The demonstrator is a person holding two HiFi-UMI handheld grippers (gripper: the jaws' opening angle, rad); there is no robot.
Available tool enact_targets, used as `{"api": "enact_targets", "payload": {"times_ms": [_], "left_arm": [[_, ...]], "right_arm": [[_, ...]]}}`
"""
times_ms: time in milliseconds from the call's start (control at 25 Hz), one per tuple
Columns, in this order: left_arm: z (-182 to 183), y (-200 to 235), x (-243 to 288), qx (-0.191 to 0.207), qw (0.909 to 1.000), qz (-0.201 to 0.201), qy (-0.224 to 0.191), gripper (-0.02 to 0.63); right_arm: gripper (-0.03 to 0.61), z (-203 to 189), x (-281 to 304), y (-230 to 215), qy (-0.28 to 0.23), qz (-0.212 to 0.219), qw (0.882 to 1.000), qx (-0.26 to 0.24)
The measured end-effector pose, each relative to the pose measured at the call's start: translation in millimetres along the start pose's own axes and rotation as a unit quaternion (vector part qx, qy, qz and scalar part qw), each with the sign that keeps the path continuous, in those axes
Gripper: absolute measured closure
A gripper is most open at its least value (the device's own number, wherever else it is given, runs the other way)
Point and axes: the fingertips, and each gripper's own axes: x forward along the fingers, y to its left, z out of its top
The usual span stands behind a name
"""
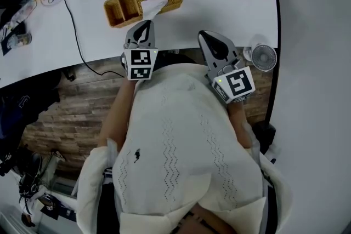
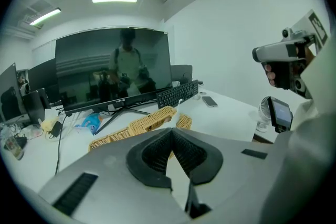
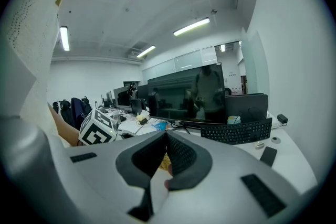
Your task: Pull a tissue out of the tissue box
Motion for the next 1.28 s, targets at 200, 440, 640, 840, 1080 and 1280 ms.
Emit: {"api": "enact_targets", "payload": {"times_ms": [200,440,640,840,1080,1280], "left_arm": [[6.5,2.8,-13.3,-0.054,0.9983,-0.005,-0.022,0.601],[13.7,6.4,-29.1,-0.083,0.9954,-0.003,-0.047,0.601],[20.1,5.1,-43.7,-0.090,0.9933,-0.010,-0.071,0.601],[28.8,1.5,-57.9,-0.089,0.9915,-0.017,-0.093,0.601],[40.8,2.6,-82.0,-0.101,0.9866,-0.022,-0.126,0.601],[51.1,7.7,-98.8,-0.106,0.9831,-0.017,-0.149,0.601]], "right_arm": [[0.577,0.8,1.6,5.7,-0.003,0.009,1.000,-0.003],[0.577,1.5,2.5,9.9,-0.006,0.018,1.000,-0.002],[0.577,2.0,5.7,13.6,-0.008,0.025,1.000,-0.004],[0.577,3.5,10.6,15.5,-0.011,0.037,0.999,-0.001],[0.577,5.9,16.2,23.3,-0.010,0.052,0.999,-0.009],[0.577,6.9,18.6,25.3,-0.011,0.055,0.998,-0.012]]}}
